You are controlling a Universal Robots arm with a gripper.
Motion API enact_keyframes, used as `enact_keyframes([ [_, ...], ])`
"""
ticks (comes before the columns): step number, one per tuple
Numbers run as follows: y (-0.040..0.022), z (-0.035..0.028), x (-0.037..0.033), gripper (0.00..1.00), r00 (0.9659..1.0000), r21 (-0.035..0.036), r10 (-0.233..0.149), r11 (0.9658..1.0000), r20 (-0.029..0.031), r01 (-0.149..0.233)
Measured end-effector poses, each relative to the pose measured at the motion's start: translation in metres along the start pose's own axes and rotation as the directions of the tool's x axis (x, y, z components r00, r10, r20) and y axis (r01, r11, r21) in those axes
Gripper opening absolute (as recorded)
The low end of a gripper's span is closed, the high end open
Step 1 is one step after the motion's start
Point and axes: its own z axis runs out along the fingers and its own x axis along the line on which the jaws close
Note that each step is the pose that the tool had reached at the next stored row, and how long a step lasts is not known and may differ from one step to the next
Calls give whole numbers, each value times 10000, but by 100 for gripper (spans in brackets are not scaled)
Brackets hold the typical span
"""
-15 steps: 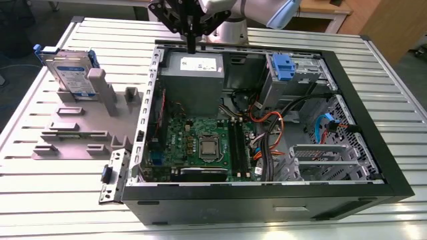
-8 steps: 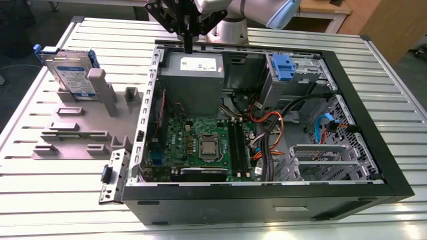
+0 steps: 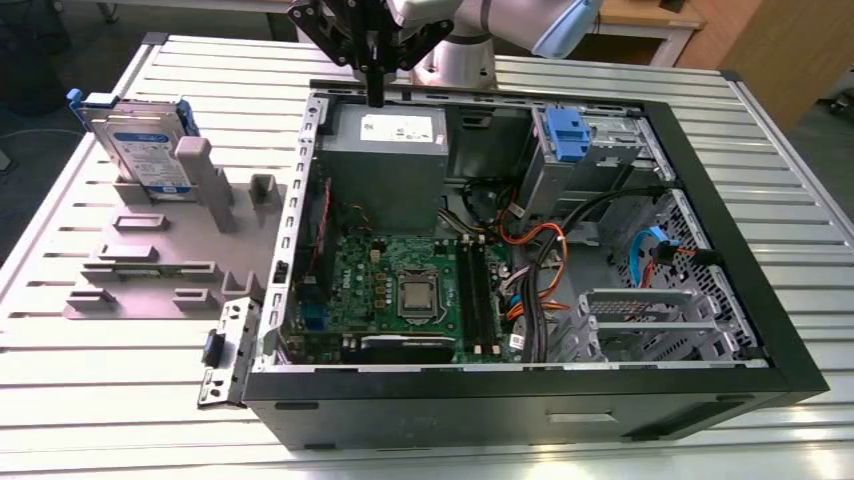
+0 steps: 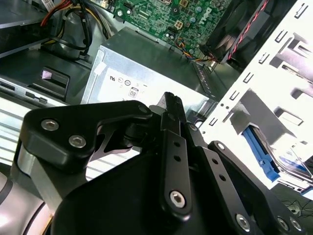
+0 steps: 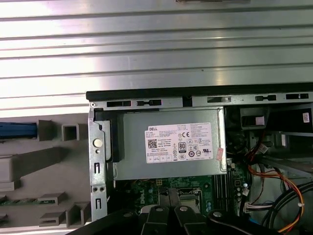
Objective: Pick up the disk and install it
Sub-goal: 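Reach for the disk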
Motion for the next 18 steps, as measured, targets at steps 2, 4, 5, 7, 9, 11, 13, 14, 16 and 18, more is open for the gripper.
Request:
enact_keyframes([
  [2,0,0,7,11,10000,0,0,10000,0,0],
  [4,-1,0,12,11,10000,0,-1,10000,0,1],
  [5,-1,0,14,11,10000,0,-1,10000,0,1],
  [7,-1,0,18,11,10000,0,-1,10000,0,1],
  [9,-2,-1,22,11,10000,0,0,10000,0,0],
  [11,-2,-1,26,11,10000,1,0,10000,-1,0],
  [13,-2,-1,29,11,10000,0,-1,10000,0,1],
  [14,-2,-1,32,11,10000,0,0,10000,0,0],
  [16,-3,-1,36,11,10000,-1,-1,10000,0,1],
  [18,-4,0,53,11,10000,0,-1,10000,0,1],
])
